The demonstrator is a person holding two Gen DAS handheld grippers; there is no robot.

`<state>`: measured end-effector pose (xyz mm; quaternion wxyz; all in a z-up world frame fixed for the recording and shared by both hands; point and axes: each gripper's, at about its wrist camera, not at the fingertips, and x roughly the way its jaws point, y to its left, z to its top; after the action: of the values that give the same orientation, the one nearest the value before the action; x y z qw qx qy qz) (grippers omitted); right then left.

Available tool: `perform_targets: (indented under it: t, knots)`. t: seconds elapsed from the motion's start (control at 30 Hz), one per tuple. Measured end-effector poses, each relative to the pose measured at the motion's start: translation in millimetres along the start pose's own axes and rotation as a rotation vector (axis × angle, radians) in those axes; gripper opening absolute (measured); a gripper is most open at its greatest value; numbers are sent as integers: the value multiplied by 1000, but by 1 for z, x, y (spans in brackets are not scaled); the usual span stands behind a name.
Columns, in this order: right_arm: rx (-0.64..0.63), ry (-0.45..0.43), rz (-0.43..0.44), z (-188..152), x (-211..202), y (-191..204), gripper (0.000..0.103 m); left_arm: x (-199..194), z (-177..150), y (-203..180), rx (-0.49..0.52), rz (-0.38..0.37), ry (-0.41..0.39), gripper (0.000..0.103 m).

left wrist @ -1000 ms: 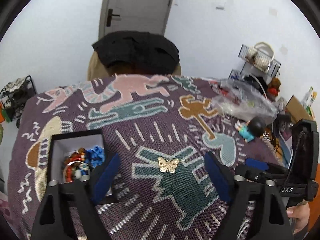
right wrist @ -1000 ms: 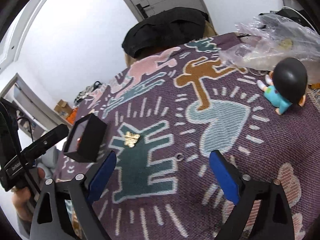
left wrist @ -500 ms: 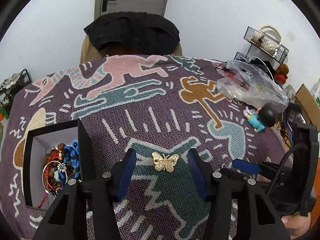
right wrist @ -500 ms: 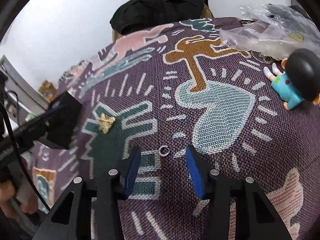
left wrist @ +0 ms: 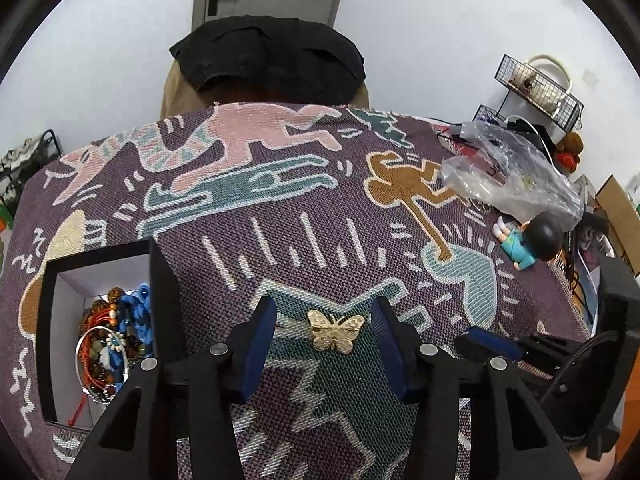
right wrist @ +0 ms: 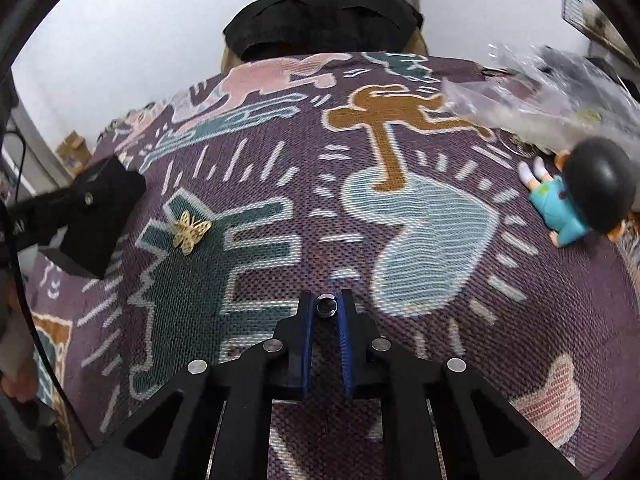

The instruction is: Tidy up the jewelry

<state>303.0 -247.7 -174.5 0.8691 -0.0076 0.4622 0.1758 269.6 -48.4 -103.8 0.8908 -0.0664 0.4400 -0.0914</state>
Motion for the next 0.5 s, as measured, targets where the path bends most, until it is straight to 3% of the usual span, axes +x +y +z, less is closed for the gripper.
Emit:
perform_targets:
  t: [0.5]
  knots:
    - [77,-83,35,-6,-35,-30,13,51,-5,-14,19,27,139,51]
